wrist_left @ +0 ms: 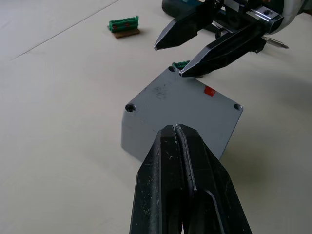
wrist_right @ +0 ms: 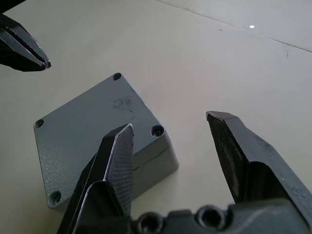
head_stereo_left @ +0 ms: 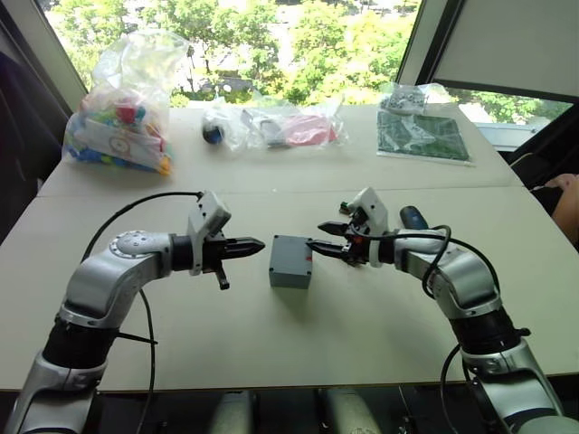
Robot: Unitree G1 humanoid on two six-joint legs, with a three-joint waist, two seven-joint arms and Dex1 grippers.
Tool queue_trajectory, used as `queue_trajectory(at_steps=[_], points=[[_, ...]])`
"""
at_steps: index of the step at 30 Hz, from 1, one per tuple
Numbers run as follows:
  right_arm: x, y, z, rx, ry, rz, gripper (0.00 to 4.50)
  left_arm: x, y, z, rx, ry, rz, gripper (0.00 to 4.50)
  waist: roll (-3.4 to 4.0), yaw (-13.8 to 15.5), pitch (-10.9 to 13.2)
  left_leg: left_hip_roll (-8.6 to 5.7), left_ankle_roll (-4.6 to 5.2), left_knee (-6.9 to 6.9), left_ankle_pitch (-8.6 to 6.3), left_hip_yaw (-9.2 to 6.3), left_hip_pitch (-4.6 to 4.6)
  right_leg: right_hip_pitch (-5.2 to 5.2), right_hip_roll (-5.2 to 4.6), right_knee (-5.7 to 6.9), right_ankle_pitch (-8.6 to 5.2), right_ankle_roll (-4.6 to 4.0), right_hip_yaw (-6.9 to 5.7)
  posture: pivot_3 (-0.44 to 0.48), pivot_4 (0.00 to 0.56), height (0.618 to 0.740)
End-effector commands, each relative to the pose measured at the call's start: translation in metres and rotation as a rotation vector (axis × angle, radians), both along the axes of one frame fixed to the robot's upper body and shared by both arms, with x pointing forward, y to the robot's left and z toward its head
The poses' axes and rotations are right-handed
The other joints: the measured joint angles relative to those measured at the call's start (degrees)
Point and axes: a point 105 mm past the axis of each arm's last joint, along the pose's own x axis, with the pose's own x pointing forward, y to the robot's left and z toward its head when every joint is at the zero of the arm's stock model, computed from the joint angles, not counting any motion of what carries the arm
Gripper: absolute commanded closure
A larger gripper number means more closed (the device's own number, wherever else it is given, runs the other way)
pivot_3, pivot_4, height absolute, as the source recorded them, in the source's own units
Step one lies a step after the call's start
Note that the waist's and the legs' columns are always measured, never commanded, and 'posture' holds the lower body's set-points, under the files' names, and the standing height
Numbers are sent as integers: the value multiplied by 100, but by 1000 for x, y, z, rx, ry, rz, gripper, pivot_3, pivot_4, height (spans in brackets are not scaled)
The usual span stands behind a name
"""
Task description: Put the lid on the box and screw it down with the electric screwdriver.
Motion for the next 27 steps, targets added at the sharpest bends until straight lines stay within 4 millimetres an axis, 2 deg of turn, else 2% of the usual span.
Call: queue_trajectory(at_steps=[1, 5, 8, 9, 13, 17, 22, 27], points=[[0, -8, 35, 41, -83, -13, 2130, 0, -2, 20, -37, -64, -10, 4500, 0, 1, 0, 0, 0, 0, 0, 0, 0, 0, -1, 0, 0, 0, 0, 0, 150, 740], [5, -81, 68, -152, -91, -197, 1167, -9, -17, 37, -34, -118, -113, 4500, 7, 58, 6, -1, 0, 4, 0, -3, -6, -1, -2, 0, 0, 0, -2, 0, 150, 740], [8, -116, 74, -291, -49, -326, 165, -13, -23, 42, -26, -141, -155, 4500, 9, 99, 7, -7, 0, 5, 0, 4, -17, -1, -10, -24, 0, 1, -1, 0, 150, 740], [1, -128, 70, -348, 2, -323, 10, -15, -27, 44, -25, -153, -177, 4500, 4, 73, 4, -6, 0, 2, 0, 7, -17, -1, -10, -29, 0, 1, -1, 0, 150, 740], [-16, -150, 56, -416, 164, -311, 10, -20, -35, 46, -22, -176, -225, 4500, 3, 24, 5, 1, 1, -3, -1, 7, -13, 1, 1, -32, 0, 0, -2, 0, 150, 740], [-18, -187, 37, -469, 323, -456, 10, -23, -43, 44, -5, -205, -266, 4500, 4, -6, 5, 1, 1, 3, 0, 17, -11, 1, 0, -31, 0, 0, 5, 0, 150, 740], [-15, -200, 20, -488, 416, -507, 10, -21, -44, 37, -31, -207, -236, 4500, 4, -1, 5, 2, 1, 2, 0, 26, -4, 1, 2, -30, 0, 1, 15, 0, 150, 740], [-14, -198, 10, -498, 472, -502, 10, -23, -45, 32, -43, -201, -216, 4500, 4, 5, 5, 1, 1, 3, 0, 26, -7, 0, 1, -30, 1, 2, 15, 0, 150, 740]])
